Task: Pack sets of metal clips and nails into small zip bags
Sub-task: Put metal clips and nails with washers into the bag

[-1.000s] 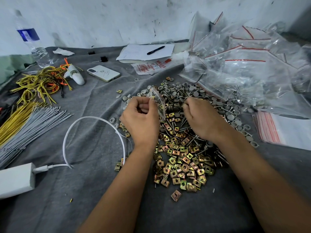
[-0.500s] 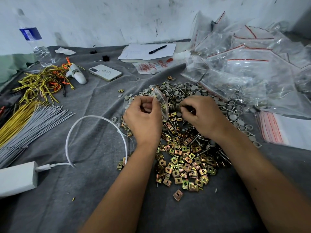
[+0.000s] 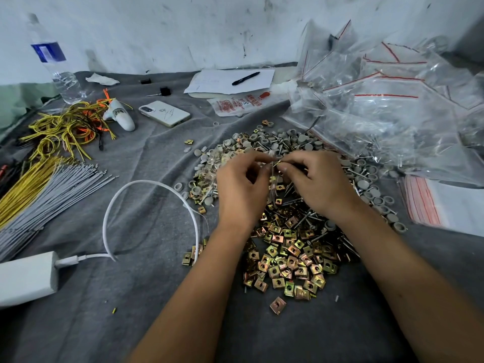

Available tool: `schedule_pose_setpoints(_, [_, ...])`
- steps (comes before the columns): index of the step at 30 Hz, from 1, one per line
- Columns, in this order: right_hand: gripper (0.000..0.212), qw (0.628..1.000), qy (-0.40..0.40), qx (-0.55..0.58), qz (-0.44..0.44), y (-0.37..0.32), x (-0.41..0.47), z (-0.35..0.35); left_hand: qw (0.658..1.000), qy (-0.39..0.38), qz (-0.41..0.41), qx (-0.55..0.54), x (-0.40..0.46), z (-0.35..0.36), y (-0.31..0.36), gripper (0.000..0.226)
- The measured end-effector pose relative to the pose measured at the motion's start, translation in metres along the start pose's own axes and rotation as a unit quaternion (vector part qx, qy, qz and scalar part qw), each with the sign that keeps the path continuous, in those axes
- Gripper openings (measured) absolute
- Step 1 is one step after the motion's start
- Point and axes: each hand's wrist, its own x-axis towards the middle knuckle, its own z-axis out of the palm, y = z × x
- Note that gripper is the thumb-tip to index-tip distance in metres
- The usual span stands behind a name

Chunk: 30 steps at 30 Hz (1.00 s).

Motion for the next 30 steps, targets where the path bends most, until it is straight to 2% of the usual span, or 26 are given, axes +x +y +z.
schedule_pose_setpoints(7, [0.026, 0.998, 0.005, 0.054, 0.035, 0.001, 0.001, 0.001, 0.999, -0.033, 0.002, 0.009, 0.001, -0.002, 0.002, 0.015])
schedule_pose_setpoints(13, [0.029, 0.998, 0.007, 0.053, 0.028, 0.0, 0.001, 0.002, 0.996, -0.056, 0.043, 0.045, 0.0, 0.0, 0.002, 0.025])
schedule_pose_setpoints(20, [0.024, 0.999, 0.017, -0.042, -0.022, 0.001, 0.002, 0.004, 0.988, -0.056, 0.088, 0.113, -0.001, 0.0, 0.004, 0.021])
schedule_pose_setpoints(25, [0.033, 0.998, -0.027, -0.052, -0.032, 0.009, 0.002, -0.003, 0.981, -0.104, 0.103, 0.127, -0.001, -0.001, 0.002, 0.022])
schedule_pose_setpoints(30, [0.03, 0.995, -0.098, -0.022, -0.025, 0.017, 0.005, -0.012, 0.974, -0.145, 0.12, 0.127, 0.002, -0.003, 0.0, 0.018])
